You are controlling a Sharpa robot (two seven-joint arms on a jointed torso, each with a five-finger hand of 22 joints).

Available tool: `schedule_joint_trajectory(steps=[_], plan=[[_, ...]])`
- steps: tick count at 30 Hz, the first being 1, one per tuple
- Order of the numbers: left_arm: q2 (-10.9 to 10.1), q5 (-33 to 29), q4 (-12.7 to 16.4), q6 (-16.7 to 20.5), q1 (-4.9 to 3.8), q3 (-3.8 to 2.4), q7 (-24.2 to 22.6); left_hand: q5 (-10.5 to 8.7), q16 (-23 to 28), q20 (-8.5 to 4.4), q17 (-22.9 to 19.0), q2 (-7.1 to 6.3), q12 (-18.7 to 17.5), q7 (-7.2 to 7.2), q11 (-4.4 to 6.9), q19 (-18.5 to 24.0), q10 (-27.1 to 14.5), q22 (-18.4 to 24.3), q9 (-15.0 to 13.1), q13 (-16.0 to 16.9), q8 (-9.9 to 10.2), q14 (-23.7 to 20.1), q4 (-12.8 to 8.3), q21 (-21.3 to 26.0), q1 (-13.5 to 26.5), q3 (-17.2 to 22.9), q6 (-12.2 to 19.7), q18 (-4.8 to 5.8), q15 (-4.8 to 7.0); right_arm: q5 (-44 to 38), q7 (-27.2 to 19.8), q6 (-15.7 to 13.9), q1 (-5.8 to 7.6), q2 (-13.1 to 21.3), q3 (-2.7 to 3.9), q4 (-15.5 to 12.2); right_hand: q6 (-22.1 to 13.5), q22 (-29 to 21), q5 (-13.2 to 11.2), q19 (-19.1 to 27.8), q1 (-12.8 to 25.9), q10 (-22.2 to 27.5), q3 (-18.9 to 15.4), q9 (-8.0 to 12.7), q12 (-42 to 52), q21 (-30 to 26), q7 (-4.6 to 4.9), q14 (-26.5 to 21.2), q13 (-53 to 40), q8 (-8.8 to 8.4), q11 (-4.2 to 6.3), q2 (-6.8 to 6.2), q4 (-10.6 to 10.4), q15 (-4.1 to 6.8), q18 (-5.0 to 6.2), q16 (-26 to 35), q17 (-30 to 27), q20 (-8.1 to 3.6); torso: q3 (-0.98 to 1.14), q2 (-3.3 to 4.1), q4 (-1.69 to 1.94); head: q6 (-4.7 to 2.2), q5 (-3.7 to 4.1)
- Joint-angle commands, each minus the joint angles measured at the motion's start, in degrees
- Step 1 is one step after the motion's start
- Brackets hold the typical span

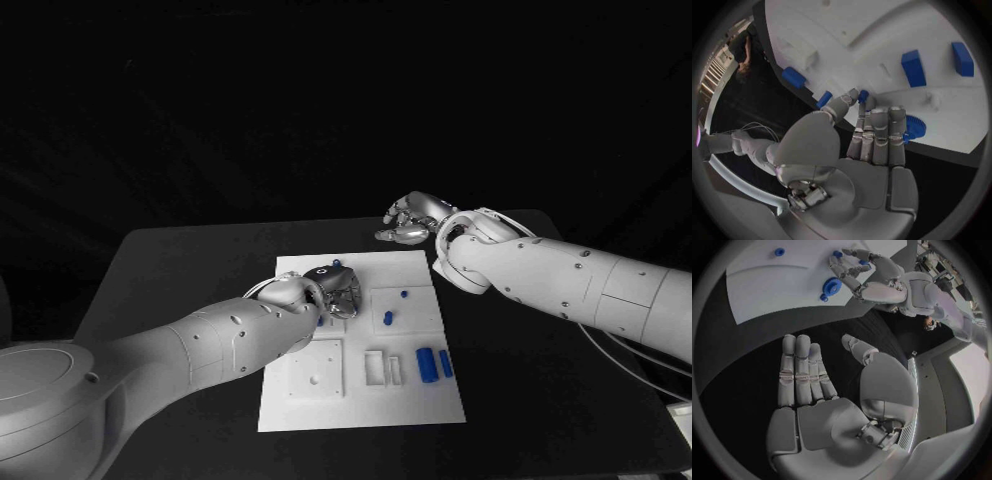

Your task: Assemble the parts on the task board

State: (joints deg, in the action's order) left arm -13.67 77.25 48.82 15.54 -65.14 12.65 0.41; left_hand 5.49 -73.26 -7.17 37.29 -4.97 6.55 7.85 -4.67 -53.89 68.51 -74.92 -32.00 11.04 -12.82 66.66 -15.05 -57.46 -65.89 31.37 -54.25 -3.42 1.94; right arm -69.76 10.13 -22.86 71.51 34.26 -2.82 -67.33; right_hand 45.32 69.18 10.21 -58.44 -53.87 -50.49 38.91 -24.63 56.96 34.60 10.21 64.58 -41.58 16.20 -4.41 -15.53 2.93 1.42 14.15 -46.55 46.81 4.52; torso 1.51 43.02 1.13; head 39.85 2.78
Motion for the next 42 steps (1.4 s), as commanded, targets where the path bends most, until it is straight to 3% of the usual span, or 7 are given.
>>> schedule_joint_trajectory(steps=[1,24,33,36,42], plan=[[0.1,0.5,-0.3,-2.6,0.33,0.26,0.6,0.12,-0.3,-0.08,0.1,0.46,0.3,0.03,0.10,-0.3,0.5,-1.0,0.1,0.0,-0.2,0.3,-0.2,-0.4,0.1,0.0,-0.5,-4.41,-0.03,-0.1,-0.5,0.6,-0.01,0.0,0.02,0.0,0.0,0.1,0.1,0.0,0.3,0.5,-0.2,0.0,0.3,-0.3,0.53,0.3,0.1,0.18,-0.04,0.30,0.2,0.02,0.85,0.4,0.1,0.32,0.03,0.01,-0.02,0.08,0.03],[1.0,0.9,-1.9,-3.8,0.58,0.81,0.8,0.23,-1.2,-0.48,0.3,1.11,0.6,-0.24,0.41,-0.9,1.1,-1.0,0.3,0.2,-0.6,1.1,-0.3,-0.9,0.2,0.0,-1.2,-4.49,0.28,-0.1,-0.5,0.7,-0.01,-0.3,0.02,0.0,0.0,0.1,0.1,-0.1,0.3,0.5,-0.2,0.0,0.4,-0.4,0.52,0.3,0.3,0.20,-0.04,0.32,0.2,0.02,0.85,0.5,0.2,0.32,-0.03,0.01,0.03,0.34,0.12],[1.1,2.7,-2.0,-3.2,0.72,0.85,0.1,1.16,-1.5,-0.87,0.2,1.72,1.2,-0.96,1.00,-1.4,2.7,-1.0,0.3,0.5,-1.6,1.8,-1.1,-1.3,-0.9,0.8,-3.1,-4.54,0.85,0.0,-0.5,0.7,-0.01,-0.3,0.02,0.0,0.0,0.2,0.1,-0.1,0.3,0.5,-0.2,0.0,0.5,-0.4,0.52,0.3,0.4,0.21,-0.03,0.33,0.2,0.02,0.85,0.6,0.3,0.32,-0.01,-0.02,0.08,0.39,0.17],[1.1,2.7,-2.0,-2.7,0.76,0.85,-0.1,-0.48,-1.5,-1.09,0.1,1.43,1.5,-1.29,1.40,-1.7,3.7,-0.8,0.4,0.6,-2.1,2.3,-0.8,-1.4,-2.0,2.6,-4.1,-4.48,1.24,0.0,-0.5,0.7,-0.01,-0.3,0.02,-0.1,0.0,0.2,0.1,-0.1,0.3,0.5,-0.2,0.0,0.5,-0.5,0.52,0.4,0.4,0.22,-0.03,0.34,0.2,0.02,0.85,0.6,0.3,0.32,-0.01,-0.01,0.07,0.39,0.15],[0.9,2.8,-1.8,-1.7,0.81,0.85,-0.4,0.00,-1.6,-1.47,-0.1,1.37,1.8,-1.69,1.91,-2.2,5.1,-0.8,0.5,0.8,-2.7,3.0,-0.5,-1.6,-1.9,3.8,-5.4,-4.36,1.75,0.0,-0.5,0.7,-0.01,-0.3,0.02,0.0,0.0,0.2,0.1,-0.1,0.3,0.5,-0.2,0.0,0.5,-0.5,0.52,0.4,0.4,0.22,-0.03,0.35,0.2,0.02,0.85,0.6,0.3,0.32,-0.02,-0.06,0.02,0.36,0.14]])
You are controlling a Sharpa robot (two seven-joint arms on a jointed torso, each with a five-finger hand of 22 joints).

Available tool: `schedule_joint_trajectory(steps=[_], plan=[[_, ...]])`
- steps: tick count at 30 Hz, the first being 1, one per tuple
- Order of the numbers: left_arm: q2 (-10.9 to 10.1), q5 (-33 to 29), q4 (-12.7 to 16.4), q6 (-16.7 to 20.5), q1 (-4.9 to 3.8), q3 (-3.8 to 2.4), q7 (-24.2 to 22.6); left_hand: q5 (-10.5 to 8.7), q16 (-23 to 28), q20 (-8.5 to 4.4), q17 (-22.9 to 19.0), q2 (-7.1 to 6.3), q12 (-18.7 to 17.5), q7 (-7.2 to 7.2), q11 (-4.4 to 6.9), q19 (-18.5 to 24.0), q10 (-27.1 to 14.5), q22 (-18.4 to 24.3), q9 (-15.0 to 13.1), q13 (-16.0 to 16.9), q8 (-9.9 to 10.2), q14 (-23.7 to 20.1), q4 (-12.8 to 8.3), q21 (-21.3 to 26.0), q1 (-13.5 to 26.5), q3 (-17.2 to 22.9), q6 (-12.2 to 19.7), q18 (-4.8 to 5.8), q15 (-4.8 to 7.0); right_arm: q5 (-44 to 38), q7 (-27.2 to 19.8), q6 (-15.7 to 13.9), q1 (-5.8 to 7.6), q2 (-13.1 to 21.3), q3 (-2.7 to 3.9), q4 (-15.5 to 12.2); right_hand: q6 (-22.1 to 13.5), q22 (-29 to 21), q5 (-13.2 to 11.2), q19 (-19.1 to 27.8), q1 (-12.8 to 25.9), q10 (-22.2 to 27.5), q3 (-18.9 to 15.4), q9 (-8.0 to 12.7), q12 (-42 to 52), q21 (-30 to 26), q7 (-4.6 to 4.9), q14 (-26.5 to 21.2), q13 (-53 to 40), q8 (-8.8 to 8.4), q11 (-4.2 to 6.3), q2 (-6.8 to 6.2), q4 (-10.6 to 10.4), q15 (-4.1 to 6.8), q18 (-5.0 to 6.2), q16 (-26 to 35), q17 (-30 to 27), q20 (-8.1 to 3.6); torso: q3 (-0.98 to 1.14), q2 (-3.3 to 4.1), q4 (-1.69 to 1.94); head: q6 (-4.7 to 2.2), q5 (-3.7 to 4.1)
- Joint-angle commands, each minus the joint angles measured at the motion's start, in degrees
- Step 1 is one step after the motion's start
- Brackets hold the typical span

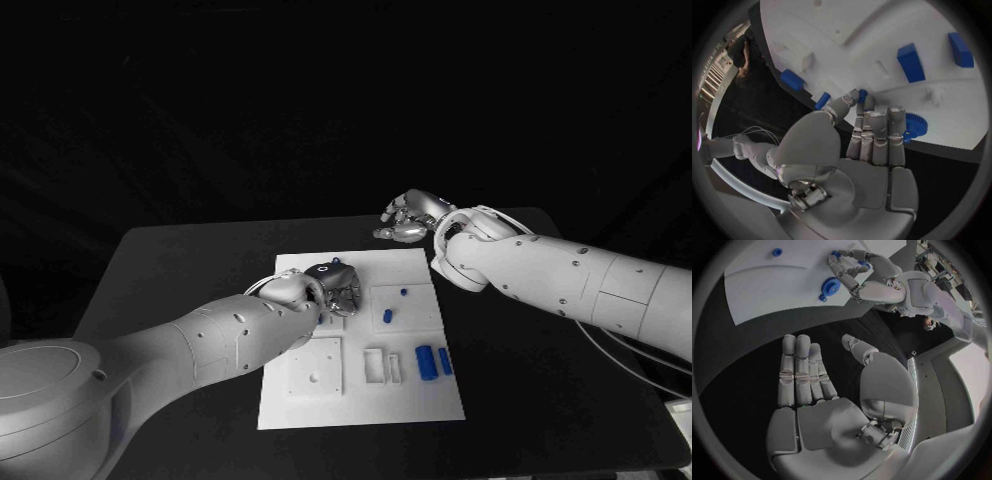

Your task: Assemble the parts on the task board

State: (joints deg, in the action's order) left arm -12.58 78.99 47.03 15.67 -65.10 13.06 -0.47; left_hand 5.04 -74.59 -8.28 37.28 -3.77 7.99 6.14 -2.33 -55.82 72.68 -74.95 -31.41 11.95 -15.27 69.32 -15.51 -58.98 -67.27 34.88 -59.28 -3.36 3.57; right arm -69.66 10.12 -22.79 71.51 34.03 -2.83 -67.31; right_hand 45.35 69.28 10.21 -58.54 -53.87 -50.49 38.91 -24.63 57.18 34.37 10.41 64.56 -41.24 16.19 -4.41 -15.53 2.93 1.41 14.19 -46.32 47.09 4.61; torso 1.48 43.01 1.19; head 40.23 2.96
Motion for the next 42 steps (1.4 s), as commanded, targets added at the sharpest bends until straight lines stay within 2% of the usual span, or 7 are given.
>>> schedule_joint_trajectory(steps=[1,26,29,33,35,38,42], plan=[[-0.2,1.0,0.0,-1.7,0.78,0.44,0.4,0.48,-0.2,-0.39,-0.1,0.18,0.3,-0.01,-0.40,-0.3,1.0,-0.8,-0.1,-0.1,-0.2,0.4,0.0,-0.1,-0.5,0.4,-0.4,-4.41,0.15,-0.1,-0.5,0.6,-0.01,0.0,0.02,0.0,0.0,0.1,0.1,0.0,0.3,0.5,-0.2,0.0,0.3,-0.2,0.32,0.4,0.1,0.23,-0.03,0.35,0.2,0.03,0.81,0.4,0.1,0.22,0.01,-0.05,-0.05,-0.03,0.00],[-2.8,-1.6,2.1,7.3,0.77,0.18,-0.9,1.10,-0.3,-0.90,-0.2,0.15,0.4,-0.33,0.03,-1.0,2.1,-0.8,0.0,0.1,-0.7,1.1,-0.1,-0.4,-0.1,1.0,-1.3,-4.32,0.59,-0.1,-0.6,0.5,-0.02,0.0,0.02,0.2,0.0,0.1,0.2,0.0,0.3,0.6,-0.3,0.0,0.4,-0.3,0.32,0.5,0.3,0.25,-0.03,0.38,0.2,0.04,0.81,0.5,0.2,0.21,-0.08,-0.09,0.03,-0.95,-0.14],[-3.4,-2.8,3.0,8.1,0.65,-0.38,-1.3,1.13,-0.3,-0.95,-0.2,0.13,0.4,-0.36,0.07,-1.0,2.2,-0.7,0.0,0.1,-0.7,1.2,-0.1,-0.5,-0.1,1.0,-1.4,-4.32,0.62,-0.1,-0.6,0.5,-0.02,0.1,0.02,0.3,0.0,0.1,0.2,0.0,0.3,0.6,-0.3,0.0,0.5,-0.3,0.32,0.5,0.3,0.25,-0.03,0.38,0.2,0.04,0.81,0.6,0.3,0.21,-0.06,-0.09,0.13,-1.16,-0.16],[-3.9,-4.0,4.1,8.9,0.65,-2.04,-1.8,1.17,-0.3,-0.99,-0.3,0.10,0.4,-0.38,0.10,-1.1,2.3,-0.7,0.0,0.1,-0.8,1.3,-0.1,-0.5,-0.1,1.1,-1.4,-4.31,0.65,-0.1,-0.6,0.6,-0.02,0.1,0.02,0.3,0.0,0.1,0.2,-0.1,0.3,0.6,-0.3,0.0,0.5,-0.3,0.32,0.5,0.3,0.26,-0.03,0.39,0.2,0.04,0.81,0.6,0.3,0.21,-0.08,-0.09,0.08,-1.34,-0.31],[-4.2,-4.9,5.0,8.9,0.66,-3.56,-1.9,1.20,-0.4,-1.03,-0.3,0.11,0.4,-0.39,0.12,-1.2,2.3,-0.7,0.0,0.1,-0.8,1.4,-0.1,-0.5,0.0,1.1,-1.4,-4.31,0.67,-0.1,-0.6,0.6,-0.02,0.0,0.02,0.3,0.0,0.2,0.2,-0.1,0.3,0.6,-0.3,0.0,0.5,-0.3,0.32,0.5,0.4,0.26,-0.03,0.39,0.2,0.04,0.81,0.6,0.3,0.21,-0.09,-0.02,0.04,-1.48,-0.41],[-5.0,-5.9,6.1,9.1,0.66,-4.85,-1.8,1.22,-0.4,-1.06,-0.3,0.10,0.4,-0.40,0.13,-1.2,2.4,-0.7,0.0,0.1,-0.8,1.4,-0.1,-0.5,0.0,1.1,-1.5,-4.31,0.69,-0.1,-0.6,0.6,-0.02,0.1,0.02,0.3,0.0,0.2,0.2,-0.1,0.3,0.6,-0.3,0.0,0.5,-0.4,0.32,0.5,0.4,0.26,-0.03,0.39,0.2,0.04,0.81,0.6,0.3,0.21,-0.09,-0.04,0.06,-1.51,-0.53],[-6.1,-6.6,7.0,9.2,0.66,-5.84,-1.6,1.22,-0.4,-1.10,-0.3,0.10,0.4,-0.40,0.15,-1.3,2.4,-0.7,0.0,0.1,-0.8,1.5,0.0,-0.6,0.1,1.1,-1.5,-4.30,0.71,-0.1,-0.6,0.6,-0.02,0.2,0.02,0.3,0.0,0.2,0.2,-0.1,0.3,0.6,-0.3,0.0,0.5,-0.4,0.32,0.5,0.4,0.26,-0.03,0.40,0.2,0.04,0.81,0.7,0.3,0.21,-0.05,-0.12,0.18,-1.49,-0.85]])
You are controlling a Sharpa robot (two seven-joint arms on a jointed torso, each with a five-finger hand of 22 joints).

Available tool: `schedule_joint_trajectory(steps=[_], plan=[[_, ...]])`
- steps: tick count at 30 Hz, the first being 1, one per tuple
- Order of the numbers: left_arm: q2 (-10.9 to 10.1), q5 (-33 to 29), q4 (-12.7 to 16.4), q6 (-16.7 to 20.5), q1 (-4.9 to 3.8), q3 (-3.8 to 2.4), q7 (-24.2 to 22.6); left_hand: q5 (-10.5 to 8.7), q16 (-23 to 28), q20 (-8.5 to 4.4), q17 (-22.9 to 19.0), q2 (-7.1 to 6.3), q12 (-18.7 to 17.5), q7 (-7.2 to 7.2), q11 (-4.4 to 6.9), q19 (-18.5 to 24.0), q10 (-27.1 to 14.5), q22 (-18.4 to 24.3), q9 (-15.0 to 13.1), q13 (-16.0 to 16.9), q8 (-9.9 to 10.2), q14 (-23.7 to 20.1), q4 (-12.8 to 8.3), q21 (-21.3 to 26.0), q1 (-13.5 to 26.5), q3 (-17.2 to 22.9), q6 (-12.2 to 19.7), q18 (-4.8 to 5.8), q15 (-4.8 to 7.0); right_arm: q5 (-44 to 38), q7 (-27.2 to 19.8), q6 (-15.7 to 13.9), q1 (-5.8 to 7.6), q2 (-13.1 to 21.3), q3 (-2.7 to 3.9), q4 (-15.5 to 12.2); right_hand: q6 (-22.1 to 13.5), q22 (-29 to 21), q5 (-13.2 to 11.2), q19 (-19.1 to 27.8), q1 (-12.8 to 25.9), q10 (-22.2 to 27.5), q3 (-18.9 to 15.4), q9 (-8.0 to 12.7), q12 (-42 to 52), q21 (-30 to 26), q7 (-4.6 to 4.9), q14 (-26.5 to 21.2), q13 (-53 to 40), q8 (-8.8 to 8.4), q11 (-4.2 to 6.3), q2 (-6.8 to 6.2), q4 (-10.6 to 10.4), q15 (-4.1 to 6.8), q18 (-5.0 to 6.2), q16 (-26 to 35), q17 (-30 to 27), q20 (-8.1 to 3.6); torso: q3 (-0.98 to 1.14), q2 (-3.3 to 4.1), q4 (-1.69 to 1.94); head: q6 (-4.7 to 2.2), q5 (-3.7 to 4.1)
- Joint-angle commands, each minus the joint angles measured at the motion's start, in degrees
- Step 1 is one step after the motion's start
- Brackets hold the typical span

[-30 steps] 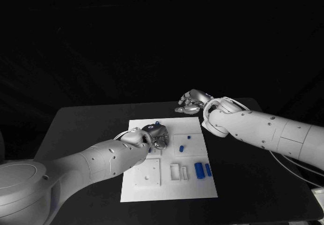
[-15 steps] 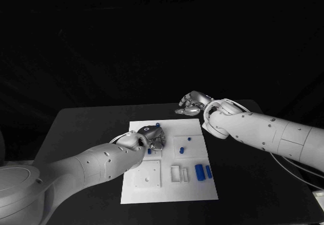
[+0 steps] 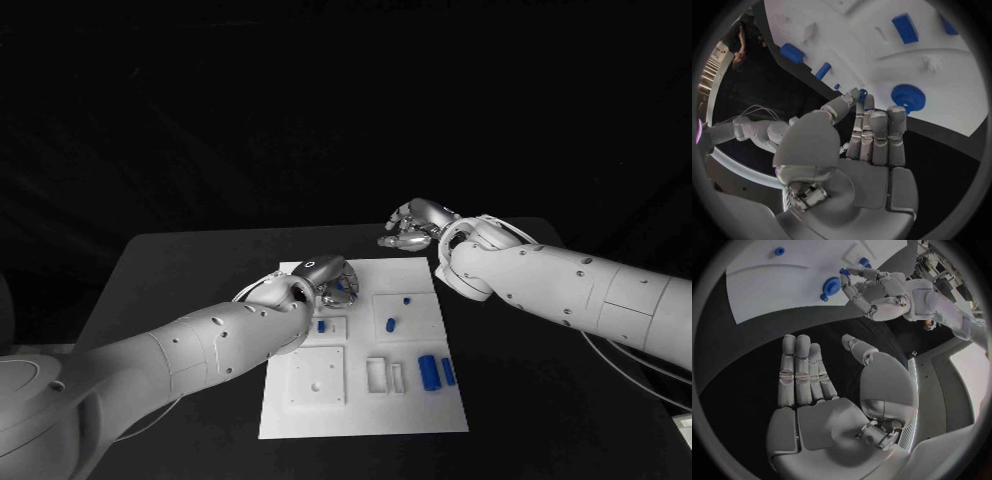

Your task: Assemble the parts on the task board

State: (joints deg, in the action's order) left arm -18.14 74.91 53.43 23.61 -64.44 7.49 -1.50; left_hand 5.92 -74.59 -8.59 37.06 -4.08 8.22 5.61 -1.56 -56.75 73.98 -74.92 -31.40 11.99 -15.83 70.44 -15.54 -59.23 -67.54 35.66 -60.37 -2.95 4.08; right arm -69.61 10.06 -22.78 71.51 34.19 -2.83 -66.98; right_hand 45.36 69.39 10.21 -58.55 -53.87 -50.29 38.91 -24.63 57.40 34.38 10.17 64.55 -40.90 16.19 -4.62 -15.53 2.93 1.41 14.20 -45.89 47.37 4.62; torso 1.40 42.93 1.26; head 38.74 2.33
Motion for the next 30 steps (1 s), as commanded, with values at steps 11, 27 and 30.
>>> schedule_joint_trajectory(steps=[11,27,30], plan=[[-3.9,-6.9,1.6,0.4,-0.08,-0.64,-2.7,0.34,-0.4,-0.85,-0.1,0.40,0.1,0.12,-0.59,-0.5,1.2,-0.7,0.0,0.1,-0.3,0.5,0.0,-0.3,0.5,0.4,-0.4,-4.71,0.24,-0.1,-0.5,0.6,-0.01,0.6,0.02,-0.2,0.0,0.1,0.2,-0.1,0.3,0.4,-0.3,0.0,0.4,-0.4,0.55,0.5,0.2,0.27,0.18,0.41,0.2,0.05,0.80,0.3,0.1,0.20,0.04,0.01,0.13,-0.42,-0.47],[-8.3,-9.7,1.5,-1.4,-0.04,-0.54,-3.9,0.81,-0.3,-0.95,-0.1,0.58,0.0,0.11,-0.56,-0.6,1.3,-0.7,0.1,0.1,-0.3,0.6,0.1,-0.4,0.7,0.5,-0.4,-4.68,0.27,0.1,-0.5,0.5,-0.02,1.1,0.01,-0.3,0.0,0.1,0.2,-0.1,0.2,0.4,-0.3,0.1,0.5,-0.5,0.55,0.6,0.3,0.29,0.19,0.48,0.2,0.05,0.80,0.4,0.3,0.19,-0.01,0.12,-0.04,-0.68,-1.93],[-9.0,-9.9,1.5,-1.6,-0.04,-0.50,-4.2,0.84,-0.3,-0.96,-0.1,0.59,0.0,0.11,-0.56,-0.6,1.3,-0.7,0.1,0.1,-0.3,0.6,0.1,-0.4,0.7,0.5,-0.4,-4.67,0.27,0.1,-0.5,0.6,-0.02,1.2,0.01,-0.4,0.0,0.1,0.2,-0.1,0.2,0.4,-0.2,0.1,0.5,-0.5,0.55,0.6,0.3,0.29,0.19,0.48,0.3,0.05,0.80,0.4,0.3,0.19,0.03,0.11,-0.05,-0.61,-2.14]])
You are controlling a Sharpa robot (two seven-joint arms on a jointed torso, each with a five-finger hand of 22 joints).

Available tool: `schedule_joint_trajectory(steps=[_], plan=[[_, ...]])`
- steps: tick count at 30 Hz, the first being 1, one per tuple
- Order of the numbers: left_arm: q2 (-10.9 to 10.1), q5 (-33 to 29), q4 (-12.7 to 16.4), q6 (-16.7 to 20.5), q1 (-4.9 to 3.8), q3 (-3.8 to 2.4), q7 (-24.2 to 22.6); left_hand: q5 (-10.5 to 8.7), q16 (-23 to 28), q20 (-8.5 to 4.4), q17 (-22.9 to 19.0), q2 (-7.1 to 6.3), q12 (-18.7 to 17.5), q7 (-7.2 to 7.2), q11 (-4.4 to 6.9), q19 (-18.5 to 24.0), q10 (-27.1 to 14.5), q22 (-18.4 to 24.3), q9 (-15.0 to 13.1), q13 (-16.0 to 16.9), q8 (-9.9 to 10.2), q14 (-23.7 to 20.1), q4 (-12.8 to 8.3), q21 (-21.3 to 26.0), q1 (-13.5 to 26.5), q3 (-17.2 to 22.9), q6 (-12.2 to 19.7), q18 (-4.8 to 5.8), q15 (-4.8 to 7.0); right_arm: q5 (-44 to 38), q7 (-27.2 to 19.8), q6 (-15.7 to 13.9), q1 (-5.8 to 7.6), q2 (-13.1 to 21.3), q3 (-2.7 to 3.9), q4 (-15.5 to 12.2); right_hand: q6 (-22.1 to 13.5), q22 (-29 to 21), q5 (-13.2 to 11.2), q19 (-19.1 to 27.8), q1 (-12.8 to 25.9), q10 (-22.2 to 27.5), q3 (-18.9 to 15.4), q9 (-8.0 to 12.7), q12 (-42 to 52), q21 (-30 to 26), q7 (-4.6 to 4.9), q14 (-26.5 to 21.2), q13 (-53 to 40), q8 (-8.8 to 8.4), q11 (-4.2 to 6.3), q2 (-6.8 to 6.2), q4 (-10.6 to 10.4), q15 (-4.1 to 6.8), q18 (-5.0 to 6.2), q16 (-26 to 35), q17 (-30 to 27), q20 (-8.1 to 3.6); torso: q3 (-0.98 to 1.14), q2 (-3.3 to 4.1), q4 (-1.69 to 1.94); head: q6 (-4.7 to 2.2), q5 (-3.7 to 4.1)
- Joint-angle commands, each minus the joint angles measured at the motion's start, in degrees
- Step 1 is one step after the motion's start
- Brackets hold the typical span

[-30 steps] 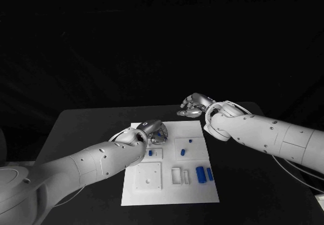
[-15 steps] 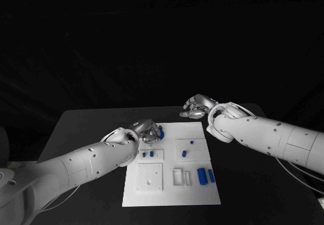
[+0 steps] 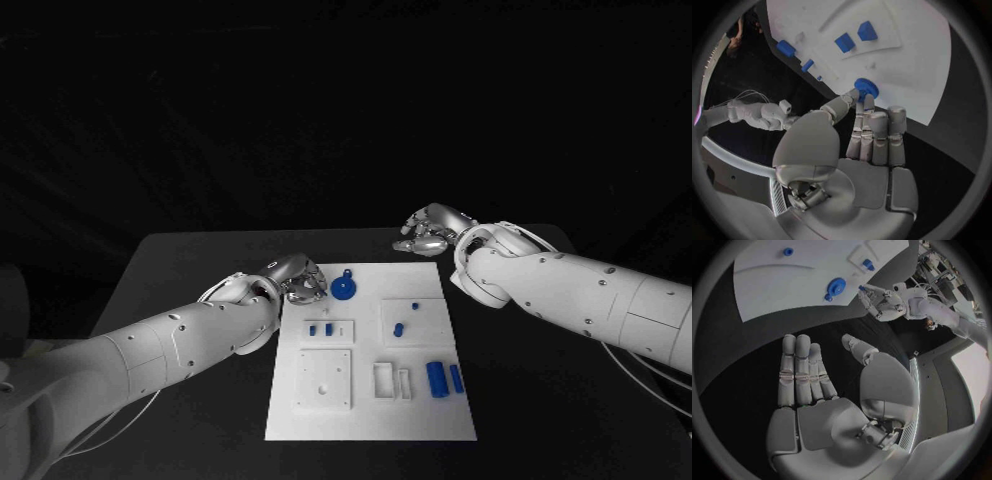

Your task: Assemble the parts on the task board

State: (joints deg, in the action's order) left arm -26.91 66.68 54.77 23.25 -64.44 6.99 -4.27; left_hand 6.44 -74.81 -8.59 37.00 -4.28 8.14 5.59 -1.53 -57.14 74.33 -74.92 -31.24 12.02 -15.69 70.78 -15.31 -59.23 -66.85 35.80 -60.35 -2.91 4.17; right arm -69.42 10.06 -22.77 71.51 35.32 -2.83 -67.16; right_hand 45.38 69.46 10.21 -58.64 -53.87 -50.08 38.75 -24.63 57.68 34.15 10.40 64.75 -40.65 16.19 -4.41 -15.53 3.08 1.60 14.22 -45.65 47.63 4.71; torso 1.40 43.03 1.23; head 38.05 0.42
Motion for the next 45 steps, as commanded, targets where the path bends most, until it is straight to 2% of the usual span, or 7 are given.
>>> schedule_joint_trajectory(steps=[1,10,17,28,45], plan=[[-0.4,-1.8,0.1,-1.3,-0.05,0.01,-1.4,0.33,-0.1,-0.97,-0.1,0.80,0.1,0.13,-0.58,-0.2,1.0,-0.7,-0.1,0.1,-0.4,0.3,-0.1,-0.4,0.0,0.4,-0.4,-4.72,0.18,-0.1,-0.5,0.6,-0.02,0.1,0.02,-0.2,0.0,0.1,0.2,0.0,0.2,0.2,-0.1,0.1,0.2,-0.3,0.32,0.4,0.1,0.29,-0.03,0.48,0.1,-0.15,0.78,0.2,0.0,0.10,0.04,0.01,0.00,0.09,-0.23],[0.2,-2.0,-1.3,-2.2,0.07,0.09,-1.8,0.37,-0.1,-0.98,-0.1,0.83,0.1,0.13,-0.57,-0.2,1.0,-0.7,-0.1,0.1,-0.4,0.3,-0.2,-0.3,0.0,0.4,-0.4,-4.70,0.18,-0.1,-0.5,0.6,-0.02,0.1,0.02,-0.2,0.0,0.1,0.2,0.0,0.2,0.2,-0.1,0.1,0.2,-0.3,0.32,0.4,0.1,0.29,-0.03,0.50,0.1,-0.15,0.78,0.2,0.1,0.10,0.05,0.02,-0.08,0.17,-0.34],[0.9,-0.5,-2.6,-2.7,0.63,0.18,-1.9,0.40,-0.1,-1.00,-0.1,0.87,0.1,0.12,-0.57,-0.2,1.0,-0.7,0.0,0.1,-0.4,0.2,-0.2,-0.3,0.0,0.4,-0.4,-4.69,0.18,-0.1,-0.5,0.6,-0.02,0.0,0.02,-0.2,0.0,0.1,0.2,0.0,0.2,0.3,-0.1,0.1,0.3,-0.3,0.32,0.4,0.2,0.29,-0.03,0.51,0.1,-0.15,0.78,0.3,0.1,0.10,0.09,0.02,-0.12,0.23,-0.43],[0.8,0.2,-2.4,-4.1,0.87,0.45,-1.8,0.41,0.0,-1.01,-0.1,0.90,0.0,0.13,-0.58,-0.2,1.0,-0.7,0.0,0.1,-0.4,0.2,-0.3,-0.3,0.0,0.4,-0.4,-4.67,0.18,-0.1,-0.5,0.7,-0.02,0.1,0.02,-0.2,0.0,0.1,0.2,-0.1,0.2,0.3,-0.1,0.1,0.3,-0.3,0.33,0.4,0.3,0.30,-0.03,0.52,0.1,-0.15,0.78,0.3,0.2,0.09,0.15,-0.02,-0.09,0.46,-0.38],[1.4,0.3,-3.0,-4.5,1.99,0.76,-1.9,0.41,0.0,-1.02,-0.2,0.95,0.0,0.14,-0.58,-0.1,1.0,-0.7,0.0,0.1,-0.4,0.2,-0.3,-0.3,0.0,0.4,-0.3,-4.66,0.18,-0.1,-0.5,0.7,-0.18,0.0,0.02,-0.1,0.0,0.1,0.2,-0.1,0.1,0.3,-0.1,0.1,0.4,-0.4,0.33,0.5,0.3,0.30,-0.03,0.54,0.1,-0.14,0.78,0.4,0.2,0.09,0.10,0.01,-0.13,0.66,-0.28]])
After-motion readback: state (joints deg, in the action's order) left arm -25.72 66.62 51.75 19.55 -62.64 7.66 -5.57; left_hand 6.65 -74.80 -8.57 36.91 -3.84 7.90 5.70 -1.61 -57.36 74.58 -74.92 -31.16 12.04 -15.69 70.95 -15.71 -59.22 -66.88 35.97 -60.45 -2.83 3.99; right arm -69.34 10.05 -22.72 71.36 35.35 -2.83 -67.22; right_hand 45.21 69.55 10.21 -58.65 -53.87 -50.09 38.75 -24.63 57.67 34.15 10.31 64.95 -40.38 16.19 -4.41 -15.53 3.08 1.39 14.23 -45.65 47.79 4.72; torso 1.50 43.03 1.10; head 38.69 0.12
